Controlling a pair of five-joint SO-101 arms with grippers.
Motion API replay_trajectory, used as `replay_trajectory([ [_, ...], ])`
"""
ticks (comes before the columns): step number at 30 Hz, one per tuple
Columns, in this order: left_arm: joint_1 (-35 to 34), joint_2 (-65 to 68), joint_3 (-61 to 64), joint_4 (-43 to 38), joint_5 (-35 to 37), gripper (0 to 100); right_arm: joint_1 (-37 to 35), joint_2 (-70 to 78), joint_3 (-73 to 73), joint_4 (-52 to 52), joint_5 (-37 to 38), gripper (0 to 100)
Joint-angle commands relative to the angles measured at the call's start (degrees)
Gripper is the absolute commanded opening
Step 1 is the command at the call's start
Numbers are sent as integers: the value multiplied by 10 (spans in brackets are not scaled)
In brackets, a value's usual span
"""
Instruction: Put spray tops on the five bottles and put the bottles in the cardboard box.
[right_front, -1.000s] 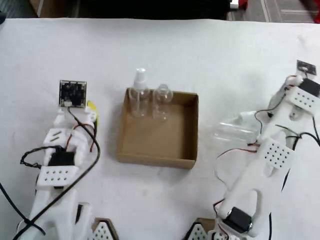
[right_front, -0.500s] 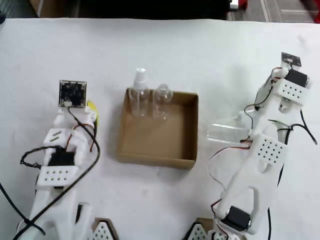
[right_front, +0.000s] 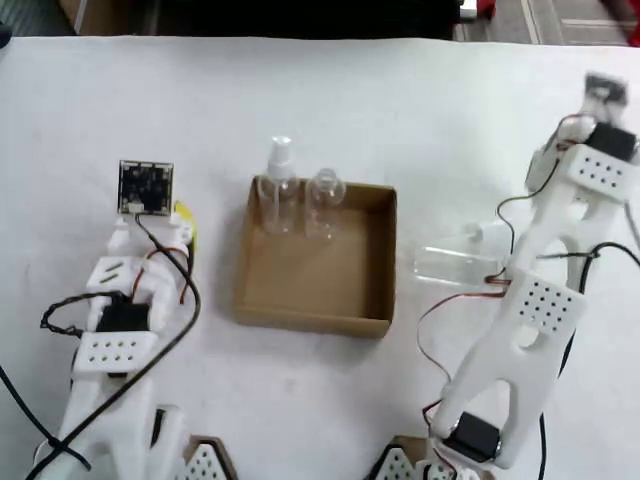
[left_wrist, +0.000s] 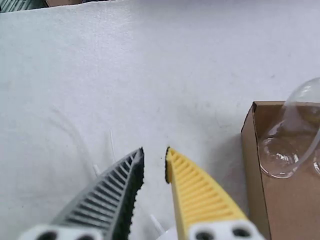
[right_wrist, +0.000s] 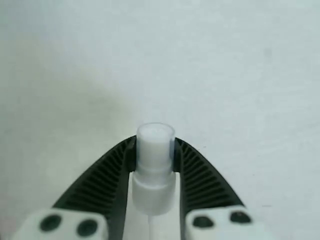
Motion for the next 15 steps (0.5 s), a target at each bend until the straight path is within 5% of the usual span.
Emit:
replay_trajectory([
  [1,-4,0,-8,-16,3,79,1,-107,-11,15,-6,15],
  [15,-4,0,-9,-15,3,79,-6,-291,-11,15,-11,15],
])
